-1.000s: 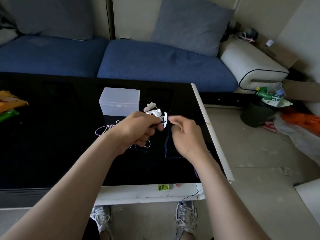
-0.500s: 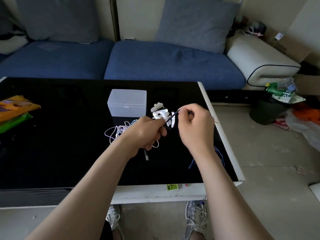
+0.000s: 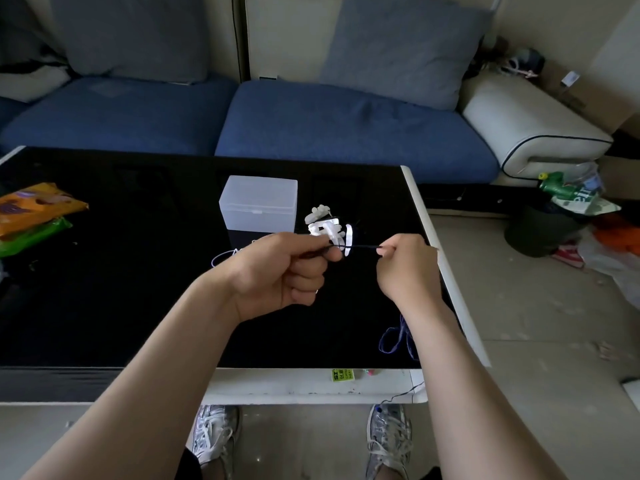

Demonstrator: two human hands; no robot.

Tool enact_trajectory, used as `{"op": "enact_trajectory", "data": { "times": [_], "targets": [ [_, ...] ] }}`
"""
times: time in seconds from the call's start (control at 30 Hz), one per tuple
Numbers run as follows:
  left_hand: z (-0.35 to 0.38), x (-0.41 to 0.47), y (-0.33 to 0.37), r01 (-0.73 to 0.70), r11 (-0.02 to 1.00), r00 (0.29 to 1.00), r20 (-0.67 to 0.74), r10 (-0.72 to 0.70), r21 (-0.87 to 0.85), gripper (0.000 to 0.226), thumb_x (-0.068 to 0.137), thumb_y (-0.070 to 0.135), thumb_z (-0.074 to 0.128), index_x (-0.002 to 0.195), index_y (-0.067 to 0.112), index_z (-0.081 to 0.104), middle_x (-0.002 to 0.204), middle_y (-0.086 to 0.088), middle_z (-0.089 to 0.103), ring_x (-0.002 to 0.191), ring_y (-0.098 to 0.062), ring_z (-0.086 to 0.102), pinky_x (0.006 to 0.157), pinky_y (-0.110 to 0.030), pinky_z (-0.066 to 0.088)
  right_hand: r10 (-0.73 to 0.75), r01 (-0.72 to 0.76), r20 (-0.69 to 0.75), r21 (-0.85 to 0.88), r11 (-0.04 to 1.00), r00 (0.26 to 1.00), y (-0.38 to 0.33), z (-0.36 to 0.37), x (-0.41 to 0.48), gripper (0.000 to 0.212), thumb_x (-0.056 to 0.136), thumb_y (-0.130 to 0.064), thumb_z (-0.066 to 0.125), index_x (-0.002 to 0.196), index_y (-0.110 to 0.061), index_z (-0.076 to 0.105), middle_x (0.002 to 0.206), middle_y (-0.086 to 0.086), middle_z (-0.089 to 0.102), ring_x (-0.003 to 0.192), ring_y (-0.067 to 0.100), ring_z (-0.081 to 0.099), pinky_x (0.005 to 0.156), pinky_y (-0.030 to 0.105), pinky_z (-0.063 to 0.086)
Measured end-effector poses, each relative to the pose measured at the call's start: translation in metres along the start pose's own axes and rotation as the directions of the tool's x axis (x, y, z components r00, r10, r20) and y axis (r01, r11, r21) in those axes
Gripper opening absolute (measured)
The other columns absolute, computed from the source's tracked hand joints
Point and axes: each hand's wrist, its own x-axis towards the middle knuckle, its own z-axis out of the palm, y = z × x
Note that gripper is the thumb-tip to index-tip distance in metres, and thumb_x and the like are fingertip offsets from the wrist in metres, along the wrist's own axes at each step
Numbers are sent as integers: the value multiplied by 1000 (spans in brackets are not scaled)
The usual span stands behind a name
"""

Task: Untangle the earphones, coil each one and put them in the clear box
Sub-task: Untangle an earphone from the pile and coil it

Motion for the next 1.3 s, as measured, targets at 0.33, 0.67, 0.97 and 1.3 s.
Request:
{"op": "enact_trajectory", "data": {
  "times": [0.33, 0.67, 0.97, 1.3],
  "targets": [
    [-1, 27, -3, -272, 962, 904, -351, 243, -33, 27, 111, 27, 51, 98, 15, 71, 78, 4, 69, 67, -8, 63, 78, -28, 49, -122, 219, 532, -122, 968, 838, -14, 6, -13, 24, 97, -21, 59, 94, -16, 83, 92, 7, 80, 83, 27, 76, 77, 43, 66],
    [0, 24, -11, -106, 805, 823, -404, 401, 583, 23, 105, 12, 57, 93, 6, 77, 73, 1, 77, 63, 1, 69, 61, -9, 46, -339, 231, 365, 308, 923, 867, -41, -9, -21, 31, 89, -26, 62, 66, -8, 70, 50, -5, 47, 53, 9, 42, 58, 31, 34],
    [7, 21, -9, -133, 915, 958, -186, 217, 381, 34, 112, 16, 43, 104, -3, 70, 75, -3, 59, 64, -11, 50, 61, -16, 40, -249, 204, 44, 446, 872, 968, -22, -4, -7, 18, 100, -27, 65, 86, -22, 76, 65, -16, 65, 63, -1, 58, 61, 14, 43],
    [18, 30, -11, -297, 933, 885, -308, 348, 202, 26, 109, 15, 53, 113, -1, 74, 91, -7, 75, 67, -9, 57, 64, -22, 41, -220, 174, 343, 160, 972, 913, -21, 0, -15, 31, 110, -38, 50, 94, -30, 75, 92, -4, 74, 84, 17, 71, 72, 30, 53]
  ]
}}
